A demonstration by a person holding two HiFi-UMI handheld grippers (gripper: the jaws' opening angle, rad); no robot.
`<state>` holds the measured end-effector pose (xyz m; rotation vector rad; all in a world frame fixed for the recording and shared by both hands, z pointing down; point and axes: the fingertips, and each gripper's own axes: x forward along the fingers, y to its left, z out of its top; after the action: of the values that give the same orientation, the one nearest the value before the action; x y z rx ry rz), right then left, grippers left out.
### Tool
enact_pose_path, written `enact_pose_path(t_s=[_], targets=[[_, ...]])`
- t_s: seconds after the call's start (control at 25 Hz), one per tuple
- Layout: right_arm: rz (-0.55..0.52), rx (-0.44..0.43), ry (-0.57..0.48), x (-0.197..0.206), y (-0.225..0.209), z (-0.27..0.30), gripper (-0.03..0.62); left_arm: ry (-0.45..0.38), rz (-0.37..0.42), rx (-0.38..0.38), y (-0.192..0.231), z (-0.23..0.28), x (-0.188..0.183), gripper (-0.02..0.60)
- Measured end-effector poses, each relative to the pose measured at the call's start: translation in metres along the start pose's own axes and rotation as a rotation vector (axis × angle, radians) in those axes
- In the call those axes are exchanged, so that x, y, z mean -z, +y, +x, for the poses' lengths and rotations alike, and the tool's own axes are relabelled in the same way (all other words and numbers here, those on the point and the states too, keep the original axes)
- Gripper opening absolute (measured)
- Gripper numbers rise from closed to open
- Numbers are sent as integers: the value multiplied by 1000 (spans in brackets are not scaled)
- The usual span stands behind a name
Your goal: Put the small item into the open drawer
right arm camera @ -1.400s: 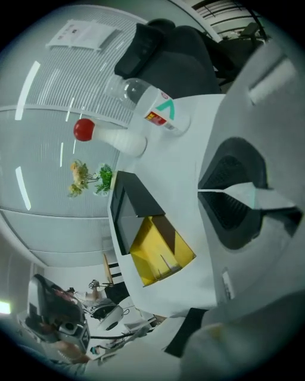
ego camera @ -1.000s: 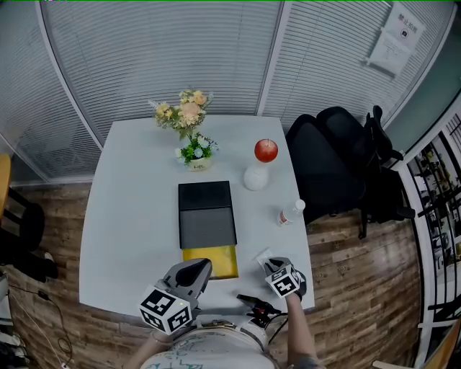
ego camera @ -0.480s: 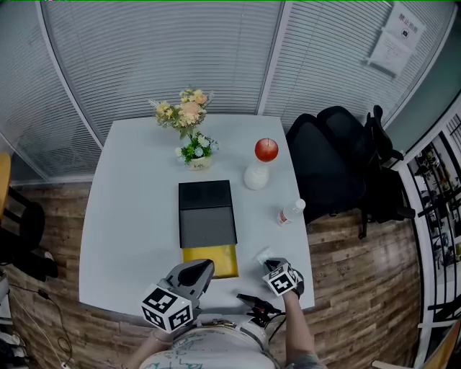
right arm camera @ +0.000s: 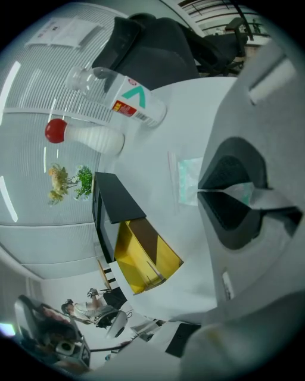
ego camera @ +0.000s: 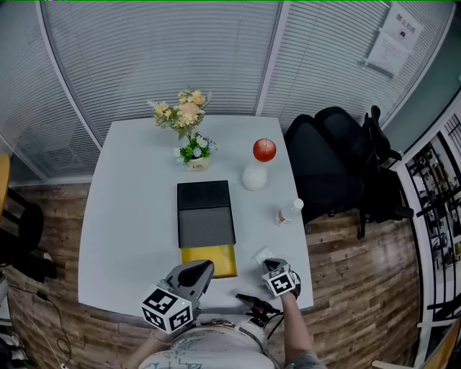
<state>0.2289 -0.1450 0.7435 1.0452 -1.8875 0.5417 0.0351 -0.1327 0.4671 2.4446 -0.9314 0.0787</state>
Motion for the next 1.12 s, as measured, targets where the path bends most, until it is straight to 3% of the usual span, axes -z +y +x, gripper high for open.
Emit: enact_pose_path(t_s=[0.72, 1.12], targets=[[-94, -19, 31, -13, 6, -15, 5, -11, -7, -29, 2, -8, 1, -3], [-130, -22, -52, -50, 13, -57, 5, -13, -12, -32, 3, -12, 5, -3]])
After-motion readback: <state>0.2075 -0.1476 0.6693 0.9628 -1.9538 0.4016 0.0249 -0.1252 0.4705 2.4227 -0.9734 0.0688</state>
